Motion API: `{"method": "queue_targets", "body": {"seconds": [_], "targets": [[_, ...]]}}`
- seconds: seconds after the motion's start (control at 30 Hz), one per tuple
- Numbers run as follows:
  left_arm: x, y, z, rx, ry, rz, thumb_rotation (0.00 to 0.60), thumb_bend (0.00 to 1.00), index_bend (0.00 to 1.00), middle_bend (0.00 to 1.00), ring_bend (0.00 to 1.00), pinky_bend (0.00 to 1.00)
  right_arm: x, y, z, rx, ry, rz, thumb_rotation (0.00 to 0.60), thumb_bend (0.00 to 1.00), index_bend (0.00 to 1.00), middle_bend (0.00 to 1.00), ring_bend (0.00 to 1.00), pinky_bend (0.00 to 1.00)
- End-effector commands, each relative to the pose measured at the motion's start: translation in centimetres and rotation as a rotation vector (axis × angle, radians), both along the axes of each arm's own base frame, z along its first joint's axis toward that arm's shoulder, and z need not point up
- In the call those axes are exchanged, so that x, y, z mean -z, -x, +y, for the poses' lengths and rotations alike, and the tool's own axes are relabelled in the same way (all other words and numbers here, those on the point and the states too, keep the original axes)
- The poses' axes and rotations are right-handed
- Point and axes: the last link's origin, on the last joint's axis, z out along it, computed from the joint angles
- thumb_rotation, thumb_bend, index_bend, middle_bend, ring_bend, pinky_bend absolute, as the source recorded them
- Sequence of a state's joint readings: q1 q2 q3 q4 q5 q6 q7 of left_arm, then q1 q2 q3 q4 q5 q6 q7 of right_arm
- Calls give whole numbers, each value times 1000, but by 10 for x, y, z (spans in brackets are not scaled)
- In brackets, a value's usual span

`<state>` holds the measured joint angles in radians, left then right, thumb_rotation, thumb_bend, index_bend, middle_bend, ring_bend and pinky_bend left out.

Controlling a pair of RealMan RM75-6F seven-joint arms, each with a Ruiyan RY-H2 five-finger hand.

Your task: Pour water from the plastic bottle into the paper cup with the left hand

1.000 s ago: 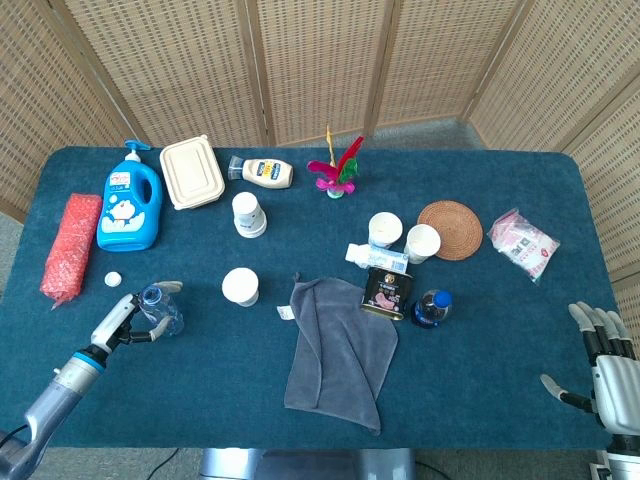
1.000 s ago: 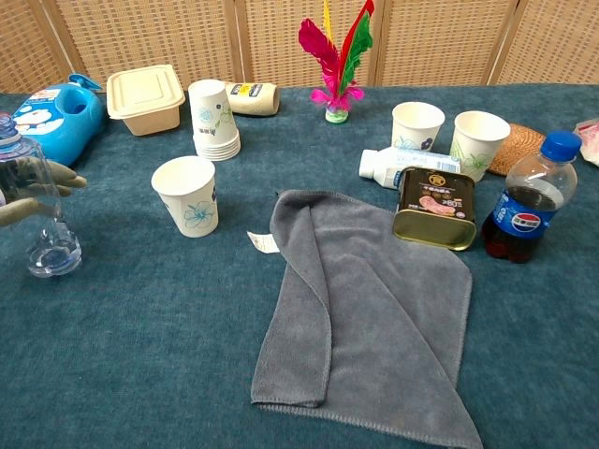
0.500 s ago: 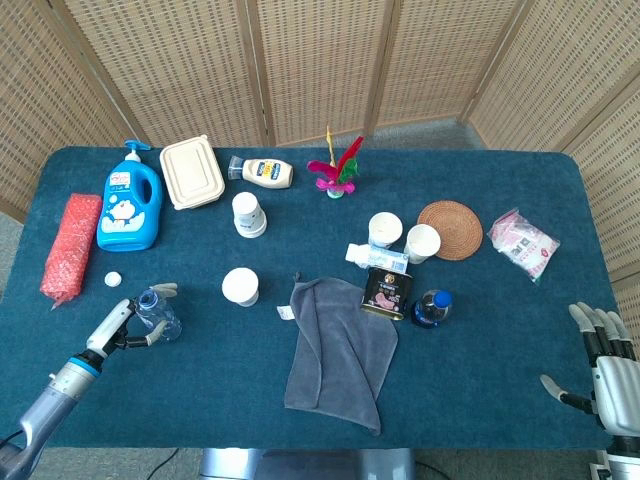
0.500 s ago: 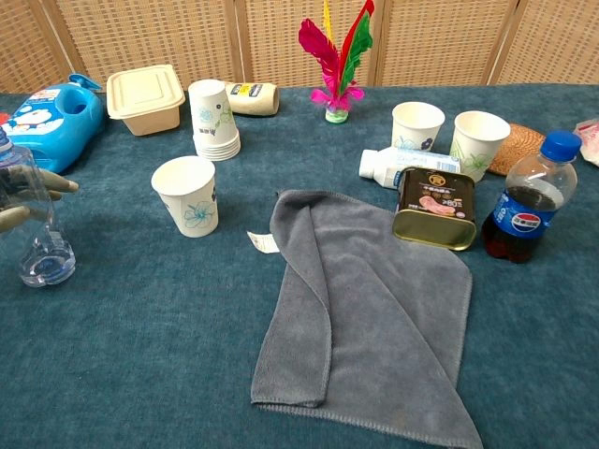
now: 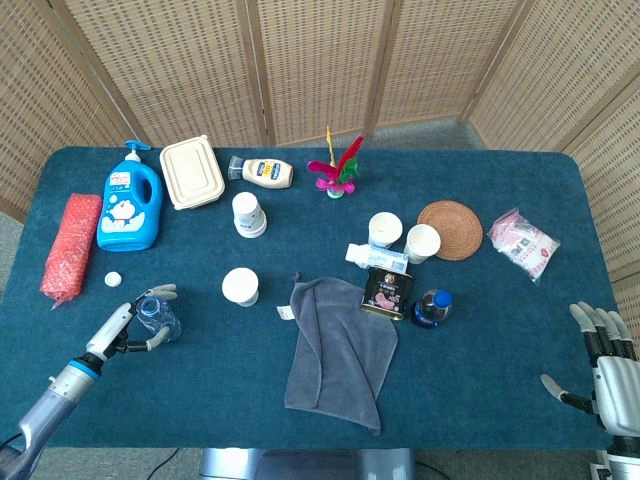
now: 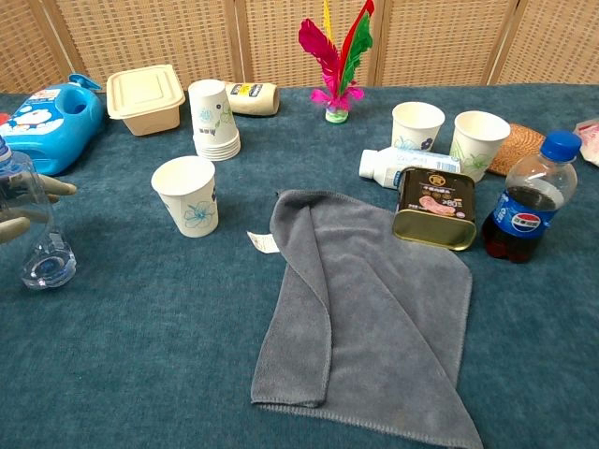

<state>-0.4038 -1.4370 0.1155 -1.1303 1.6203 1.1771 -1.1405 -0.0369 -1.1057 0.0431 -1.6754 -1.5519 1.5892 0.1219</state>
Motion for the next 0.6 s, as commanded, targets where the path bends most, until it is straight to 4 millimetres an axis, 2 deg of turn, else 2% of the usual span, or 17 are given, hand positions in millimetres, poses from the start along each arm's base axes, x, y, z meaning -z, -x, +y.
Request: {"method": "queue_targets", "body": {"seconds": [0.03, 0.4, 0.6], "targets": [[-1, 1, -2, -1, -2, 0, 519, 441, 192, 130, 97, 126, 0, 0, 0, -2, 1, 0, 600, 185, 0, 0, 0, 0], [-4, 7, -6, -11, -9, 10, 480, 405, 157, 98, 84, 98, 1, -3, -2, -9, -1, 0, 600, 186, 0, 0, 0, 0], [-3, 8, -7, -13, -10, 11, 460, 383, 92, 58, 61, 83, 1, -3, -1, -10, -3, 1, 600, 186, 0, 0, 0, 0]]}}
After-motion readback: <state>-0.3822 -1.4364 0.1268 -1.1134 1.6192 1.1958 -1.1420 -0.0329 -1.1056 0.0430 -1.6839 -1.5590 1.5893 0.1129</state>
